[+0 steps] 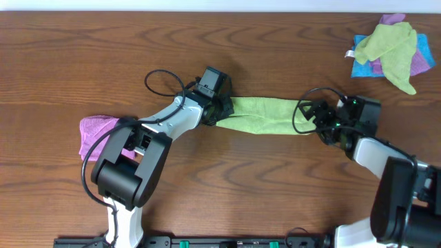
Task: Fold the cloth
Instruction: 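Move the right gripper holding the strip end toward the left gripper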
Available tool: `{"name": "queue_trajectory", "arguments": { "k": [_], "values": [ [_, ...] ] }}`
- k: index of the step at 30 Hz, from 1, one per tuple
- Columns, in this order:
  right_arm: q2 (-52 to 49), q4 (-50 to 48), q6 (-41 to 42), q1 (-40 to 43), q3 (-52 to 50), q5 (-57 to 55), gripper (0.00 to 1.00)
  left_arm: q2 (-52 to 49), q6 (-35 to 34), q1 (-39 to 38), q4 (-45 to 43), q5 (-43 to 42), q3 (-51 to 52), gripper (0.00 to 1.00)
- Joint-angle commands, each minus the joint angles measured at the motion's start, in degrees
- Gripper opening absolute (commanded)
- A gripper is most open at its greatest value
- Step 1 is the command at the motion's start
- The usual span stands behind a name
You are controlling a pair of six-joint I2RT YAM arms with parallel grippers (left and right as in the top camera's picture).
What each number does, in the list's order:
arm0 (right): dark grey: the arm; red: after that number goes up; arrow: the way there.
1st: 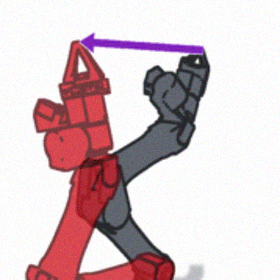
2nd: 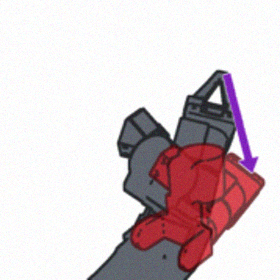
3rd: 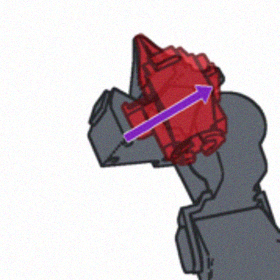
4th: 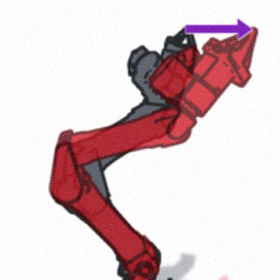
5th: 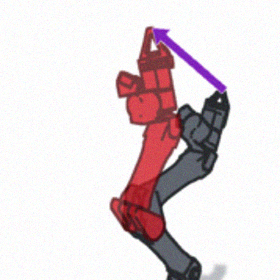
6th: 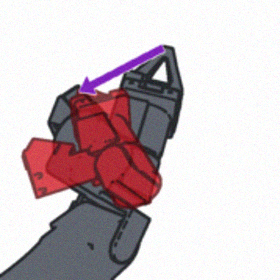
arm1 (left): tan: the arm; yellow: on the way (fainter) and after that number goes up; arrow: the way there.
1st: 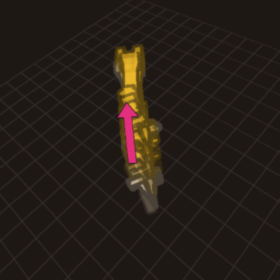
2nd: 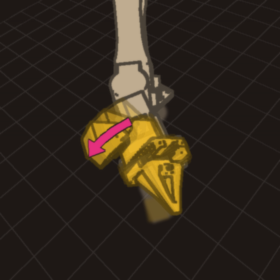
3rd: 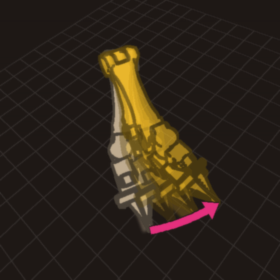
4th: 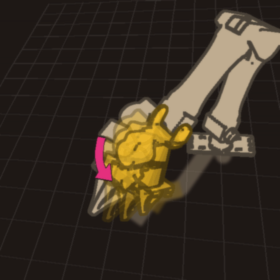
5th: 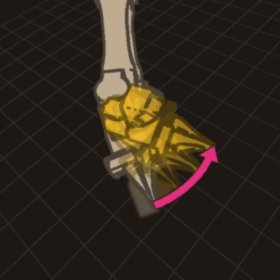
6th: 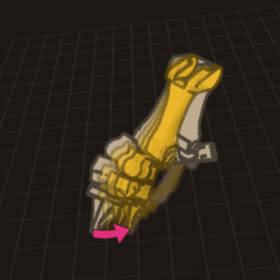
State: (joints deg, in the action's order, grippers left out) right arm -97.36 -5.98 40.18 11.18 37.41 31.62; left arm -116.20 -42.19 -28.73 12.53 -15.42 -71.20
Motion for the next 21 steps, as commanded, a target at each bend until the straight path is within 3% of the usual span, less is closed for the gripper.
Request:
{"name": "queue_trajectory", "arguments": {
  "k": [1, 6, 13, 16, 17, 21],
  "values": [
    [-6.43, 3.41, 1.57, -2.14, -4.26, -4.79, 0.83, -0.7, -0.24, -0.24, 0.76, 1.01, -0.92, 0.06],
    [-6.43, 3.78, 1.53, -2.25, -4.26, -5.86, 0.68, -0.7, -0.24, -0.24, 0.74, 1.2, -0.92, 0.06],
    [-6.43, 3.54, 0.85, -2.25, -4.26, -6.8, 0.38, -0.7, -0.24, -0.24, 0.76, 1.9, -0.92, 0.06],
    [-6.43, 3.5, 0.85, -2.25, -4.24, -6.8, 0.09, -0.7, -0.26, -0.24, 1.22, 1.88, -0.92, 0.06],
    [-6.43, 3.48, 0.5, -2.25, -4.24, -6.78, 0.05, -0.7, -0.28, -0.31, 1.84, 1.88, -0.92, 0.06],
    [-6.43, 3.34, -1.31, -2.25, -4.22, -6.73, 0.01, -0.7, -0.24, -0.66, 3.69, 2.86, -0.92, 0.06]
  ]
}}
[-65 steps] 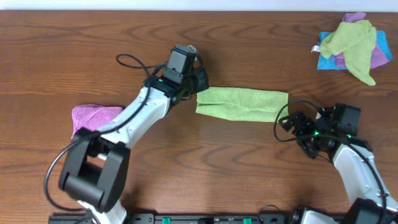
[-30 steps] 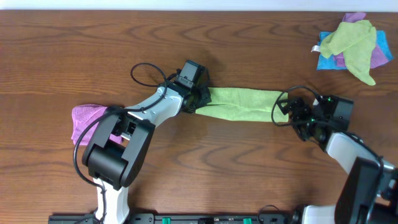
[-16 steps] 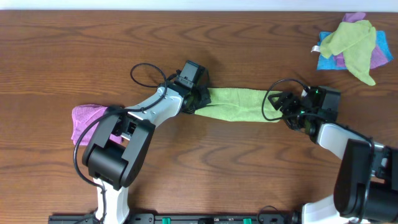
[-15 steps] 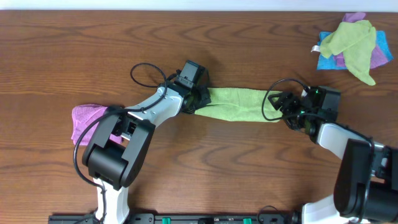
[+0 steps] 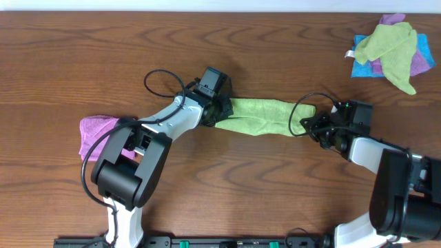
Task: Fold the cloth
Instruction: 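Move the right gripper holding the strip end toward the left gripper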
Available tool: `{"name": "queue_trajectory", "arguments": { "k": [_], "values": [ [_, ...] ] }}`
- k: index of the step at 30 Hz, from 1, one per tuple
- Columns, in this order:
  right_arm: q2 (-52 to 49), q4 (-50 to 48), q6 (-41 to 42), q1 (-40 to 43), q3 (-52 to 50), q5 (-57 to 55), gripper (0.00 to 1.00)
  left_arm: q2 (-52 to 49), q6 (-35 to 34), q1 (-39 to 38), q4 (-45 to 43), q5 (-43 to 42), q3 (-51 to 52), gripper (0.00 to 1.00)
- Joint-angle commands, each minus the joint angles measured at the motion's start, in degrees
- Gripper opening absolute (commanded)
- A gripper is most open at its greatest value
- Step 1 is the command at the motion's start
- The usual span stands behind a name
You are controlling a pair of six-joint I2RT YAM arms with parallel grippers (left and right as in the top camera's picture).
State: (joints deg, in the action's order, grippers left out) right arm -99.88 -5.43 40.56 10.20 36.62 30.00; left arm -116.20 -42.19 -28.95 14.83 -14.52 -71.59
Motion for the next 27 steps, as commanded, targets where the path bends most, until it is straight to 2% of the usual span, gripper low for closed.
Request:
{"name": "queue_trajectory", "arguments": {
  "k": [1, 8, 18, 27],
  "values": [
    [-3.89, 2.8, -1.95, -1.27, -3.39, -5.09, 0.01, -0.7, -0.22, -0.5, 1.51, 2.32, -0.52, 0.06],
    [-1.88, 3.06, -2.56, -1.77, -2.62, -3.41, 0.01, -0.7, 0.02, -0.5, 3.98, 4.55, -0.52, 0.06],
    [7.37, 4.94, -2.21, -5.86, -2.47, -3.61, 0.01, -0.7, 0.0, -0.5, 4.17, 4.61, -0.52, 0.06],
    [13.55, 8.07, -2.08, -6.01, 0.63, -3.58, 0.01, -0.7, 0.0, -0.5, 4.2, 4.55, -0.52, 0.06]
  ]
}}
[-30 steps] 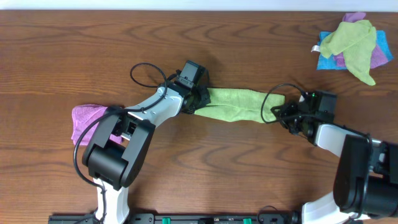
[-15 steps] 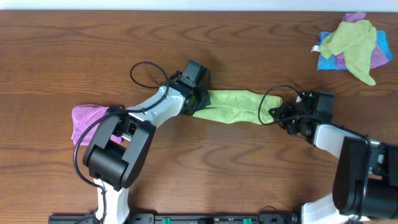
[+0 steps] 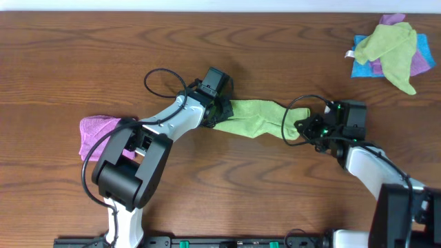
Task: Fold the cloth
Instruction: 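Move the right gripper holding the strip end toward the left gripper, then fold the strip's right half onto the left half with the right gripper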
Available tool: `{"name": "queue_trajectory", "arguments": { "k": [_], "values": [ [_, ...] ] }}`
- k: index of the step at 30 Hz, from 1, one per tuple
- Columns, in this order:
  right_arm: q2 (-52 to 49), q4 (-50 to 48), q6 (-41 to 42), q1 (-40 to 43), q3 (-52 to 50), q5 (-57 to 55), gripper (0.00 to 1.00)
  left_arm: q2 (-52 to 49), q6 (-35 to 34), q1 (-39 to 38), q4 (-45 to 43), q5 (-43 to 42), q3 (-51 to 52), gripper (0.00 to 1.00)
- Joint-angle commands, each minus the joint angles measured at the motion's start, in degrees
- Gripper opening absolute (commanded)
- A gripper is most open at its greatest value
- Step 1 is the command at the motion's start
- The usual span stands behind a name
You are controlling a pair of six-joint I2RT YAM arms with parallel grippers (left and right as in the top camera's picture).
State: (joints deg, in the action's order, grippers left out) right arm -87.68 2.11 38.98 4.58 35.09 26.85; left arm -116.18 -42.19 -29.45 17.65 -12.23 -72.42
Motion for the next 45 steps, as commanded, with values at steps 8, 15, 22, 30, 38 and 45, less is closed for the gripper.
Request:
{"name": "queue_trajectory", "arguments": {
  "k": [8, 15, 22, 30, 38, 45],
  "values": [
    [1.86, 1.57, -0.48, -1.46, 6.6, 1.73, 0.01, -0.72, -0.02, 0.0, 1.38, 2.1, 0.31, 0.06],
    [1.86, 1.55, -0.46, -6.67, 10.51, 1.27, 0.01, -0.72, -0.04, 0.0, 0.98, 1.66, 0.31, 0.06],
    [1.84, 1.51, 0.2, -13.27, 11.02, -1.79, 0.02, -0.7, -0.02, 0.0, -0.17, 0.31, 0.24, 0.06],
    [1.84, 1.46, 1.38, -17.68, 11.02, -3.8, 0.01, 1.97, 4.46, 0.74, -0.17, -0.48, 0.15, 0.06],
    [1.84, 1.49, 2.36, -19.58, 11.02, -4.87, 0.01, 7.69, 5.97, 2.97, 1.9, 0.28, 0.13, 0.06],
    [1.84, 1.22, 2.78, -20.98, 11.02, -5.68, 0.01, 11.54, 6.27, 5.14, 4.11, 0.85, 0.13, 0.06]
  ]
}}
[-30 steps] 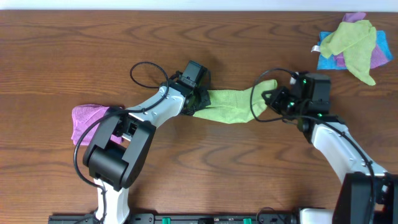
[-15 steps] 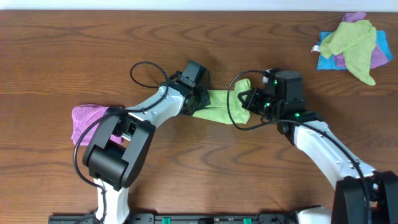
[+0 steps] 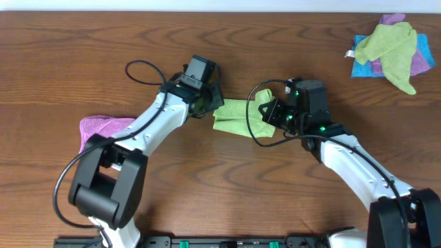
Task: Fold the cloth
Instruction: 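Fold the strip's right half onto the left half with the right gripper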
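Note:
The green cloth (image 3: 234, 117) lies bunched and doubled over at mid-table, much shorter than its full length. My left gripper (image 3: 209, 105) sits at the cloth's upper left corner, its fingers closed on that edge. My right gripper (image 3: 267, 112) is at the cloth's right side, shut on the end it holds, with a flap of green raised by its fingers. The fingertips of both are partly hidden under the wrists.
A folded pink cloth (image 3: 96, 129) lies at the left beside the left arm. A pile of yellow-green, blue and purple cloths (image 3: 391, 49) sits at the far right corner. Black cables loop off both wrists over the table.
My right gripper has moved left with the cloth's right end, so the cloth is now doubled and short. My left gripper has shifted up and to the left with the left end.
First the cloth lay stretched out long between both grippers, each at one end. At the two following moments the right gripper stood further left, with the cloth sagging. Now the right end is close to the left end and the cloth is bunched.

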Available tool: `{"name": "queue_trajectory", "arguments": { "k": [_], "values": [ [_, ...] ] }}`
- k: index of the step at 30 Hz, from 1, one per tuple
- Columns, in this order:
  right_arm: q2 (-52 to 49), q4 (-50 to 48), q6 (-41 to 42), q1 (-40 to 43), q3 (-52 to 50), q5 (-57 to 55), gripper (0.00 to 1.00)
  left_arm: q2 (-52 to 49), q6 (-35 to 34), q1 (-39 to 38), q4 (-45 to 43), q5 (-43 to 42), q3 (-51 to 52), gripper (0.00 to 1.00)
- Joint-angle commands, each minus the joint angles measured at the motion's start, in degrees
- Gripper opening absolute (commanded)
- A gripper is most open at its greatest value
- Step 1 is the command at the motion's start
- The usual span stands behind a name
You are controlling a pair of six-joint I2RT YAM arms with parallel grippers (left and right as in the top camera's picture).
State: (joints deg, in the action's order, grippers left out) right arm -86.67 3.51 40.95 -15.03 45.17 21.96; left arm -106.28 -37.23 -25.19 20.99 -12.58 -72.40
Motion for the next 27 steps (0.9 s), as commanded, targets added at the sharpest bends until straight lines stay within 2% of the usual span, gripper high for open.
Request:
{"name": "queue_trajectory", "arguments": {
  "k": [1, 17, 27],
  "values": [
    [0.83, -0.35, 0.83, -1.68, 0.94, -0.81, 0.01, 2.08, 1.31, 1.25, 1.31, 1.31, 0.11, 0.06],
    [-3.34, -5.92, 3.85, -7.48, 1.38, -3.34, 0.01, 11.5, 1.75, 5.77, 9.22, 0.94, 0.11, 0.06],
    [-11.1, -5.44, 3.52, -10.51, 9.05, -3.56, 0.01, 16.22, 2.56, 5.79, 13.31, 1.01, 0.11, 0.06]
  ]
}}
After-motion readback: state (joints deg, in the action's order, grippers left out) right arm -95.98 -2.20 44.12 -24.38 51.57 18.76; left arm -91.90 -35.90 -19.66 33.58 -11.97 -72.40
